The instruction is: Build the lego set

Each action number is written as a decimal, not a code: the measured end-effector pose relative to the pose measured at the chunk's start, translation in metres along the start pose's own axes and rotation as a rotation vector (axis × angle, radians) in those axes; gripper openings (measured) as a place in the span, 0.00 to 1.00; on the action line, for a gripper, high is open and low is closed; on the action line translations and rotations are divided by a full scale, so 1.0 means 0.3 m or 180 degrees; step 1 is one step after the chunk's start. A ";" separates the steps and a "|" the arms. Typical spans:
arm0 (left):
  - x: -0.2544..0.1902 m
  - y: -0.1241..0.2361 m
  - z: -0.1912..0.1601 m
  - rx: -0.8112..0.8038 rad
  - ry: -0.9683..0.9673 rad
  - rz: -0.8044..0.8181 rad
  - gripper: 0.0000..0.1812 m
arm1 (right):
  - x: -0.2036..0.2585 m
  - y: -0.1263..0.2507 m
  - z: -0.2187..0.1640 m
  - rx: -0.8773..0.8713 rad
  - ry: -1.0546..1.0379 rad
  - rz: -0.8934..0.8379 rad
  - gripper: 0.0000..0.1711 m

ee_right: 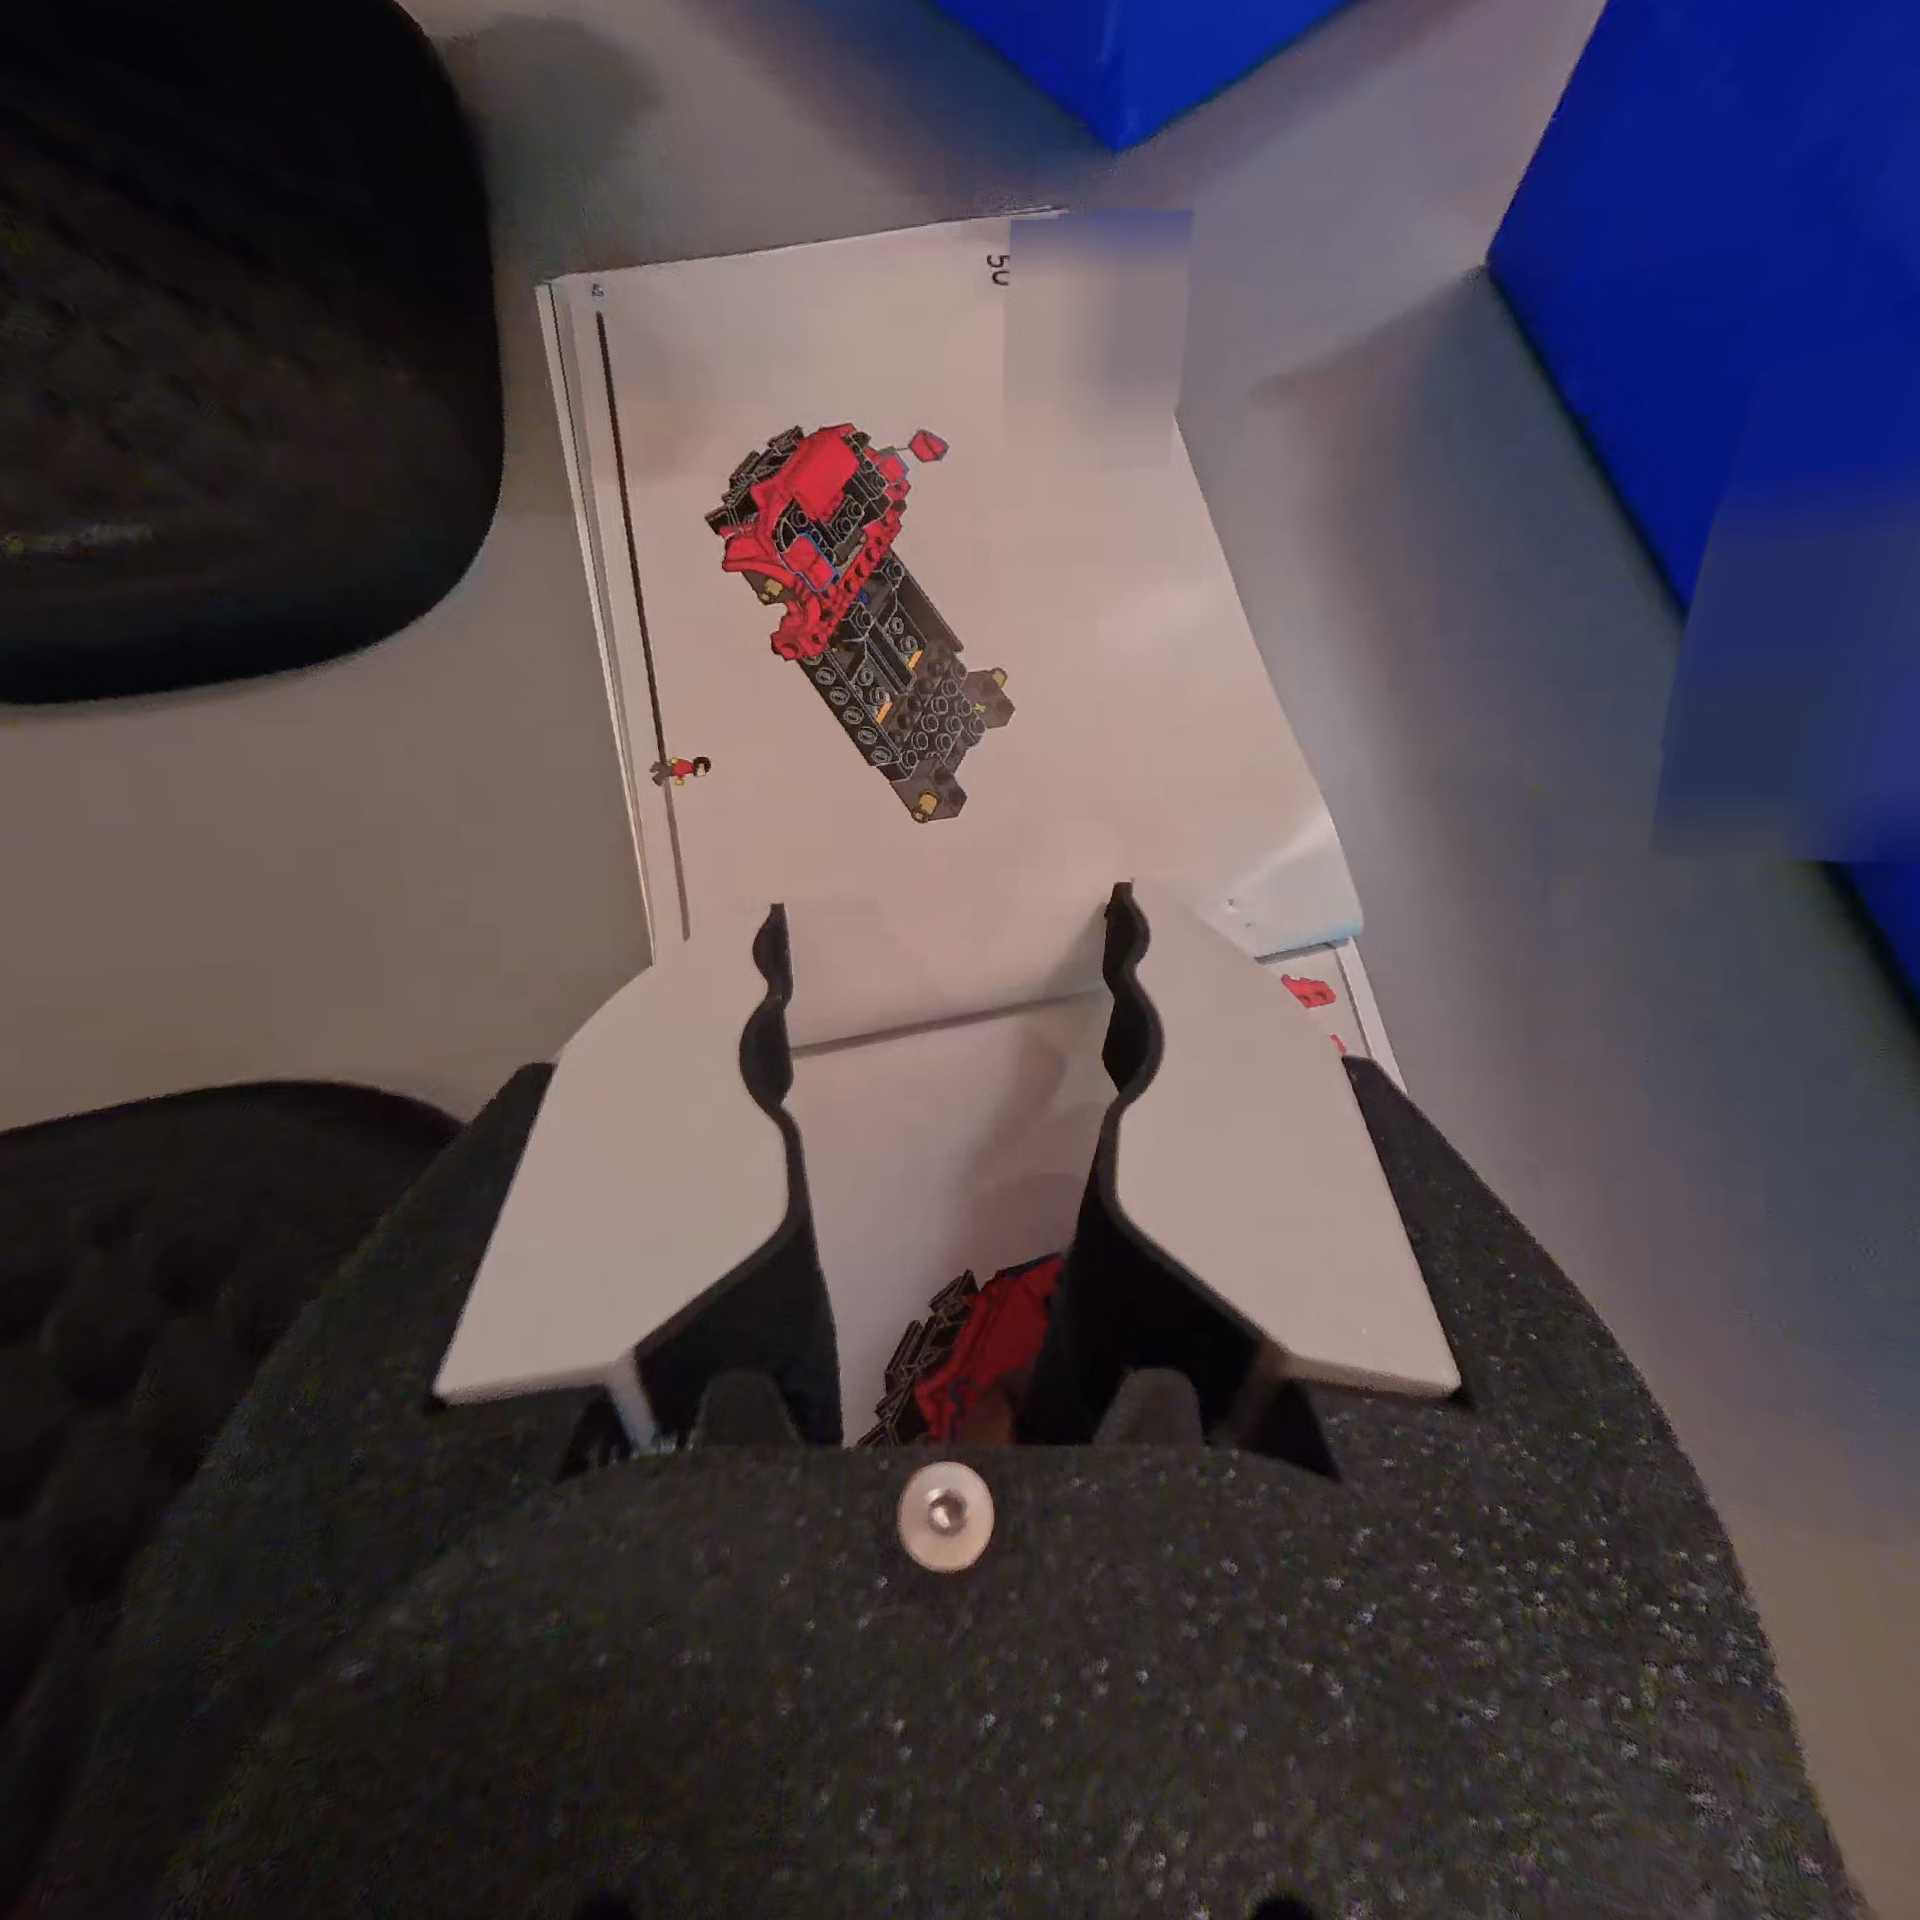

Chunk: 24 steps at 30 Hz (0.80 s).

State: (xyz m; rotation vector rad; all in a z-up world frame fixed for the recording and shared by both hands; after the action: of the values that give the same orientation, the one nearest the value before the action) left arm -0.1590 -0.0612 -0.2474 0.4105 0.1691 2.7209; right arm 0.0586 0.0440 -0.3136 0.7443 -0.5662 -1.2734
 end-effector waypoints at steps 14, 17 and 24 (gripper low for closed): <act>-0.018 0.007 -0.019 -0.0423 0.0696 -0.0640 0.07 | -0.005 0.020 -0.009 -0.0115 -0.0259 0.0249 0.37; -0.069 -0.002 -0.007 -0.0356 0.0468 -0.0892 0.10 | 0.008 0.017 -0.009 -0.0077 -0.0115 0.0133 0.42; -0.140 -0.047 -0.016 0.0043 0.0137 -0.1046 0.21 | -0.016 0.049 -0.005 -0.0340 -0.0260 -0.0360 0.42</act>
State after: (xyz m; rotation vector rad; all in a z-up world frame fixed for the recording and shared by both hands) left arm -0.1184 -0.0648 -0.2653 0.2984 0.2439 2.4072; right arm 0.0679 0.0507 -0.3032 0.6450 -0.5237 -1.4327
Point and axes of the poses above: each gripper's, where its closed fingertips meet, y back along the fingers, z out of its top, x = y × z across the jaws, the point moved 7 cm from there along y, back along the fingers, and after that the axes turned 9 degrees about x, right-handed, at the moved point
